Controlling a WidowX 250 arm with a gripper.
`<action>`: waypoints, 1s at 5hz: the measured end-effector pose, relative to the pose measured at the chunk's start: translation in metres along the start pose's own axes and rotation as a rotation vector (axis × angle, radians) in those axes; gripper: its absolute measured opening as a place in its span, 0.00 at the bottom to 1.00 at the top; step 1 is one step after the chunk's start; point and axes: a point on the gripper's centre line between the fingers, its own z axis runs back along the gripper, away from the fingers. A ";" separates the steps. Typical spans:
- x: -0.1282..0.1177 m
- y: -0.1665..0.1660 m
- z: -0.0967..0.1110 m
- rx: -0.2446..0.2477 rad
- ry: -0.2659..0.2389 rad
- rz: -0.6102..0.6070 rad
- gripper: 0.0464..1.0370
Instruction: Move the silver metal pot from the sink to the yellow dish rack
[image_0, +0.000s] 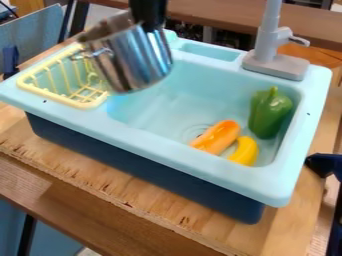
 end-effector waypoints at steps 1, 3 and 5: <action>-0.006 0.024 0.011 0.034 -0.013 0.048 0.00; -0.008 0.077 0.008 0.082 -0.010 0.178 0.00; 0.011 0.094 -0.059 0.122 0.047 0.223 0.00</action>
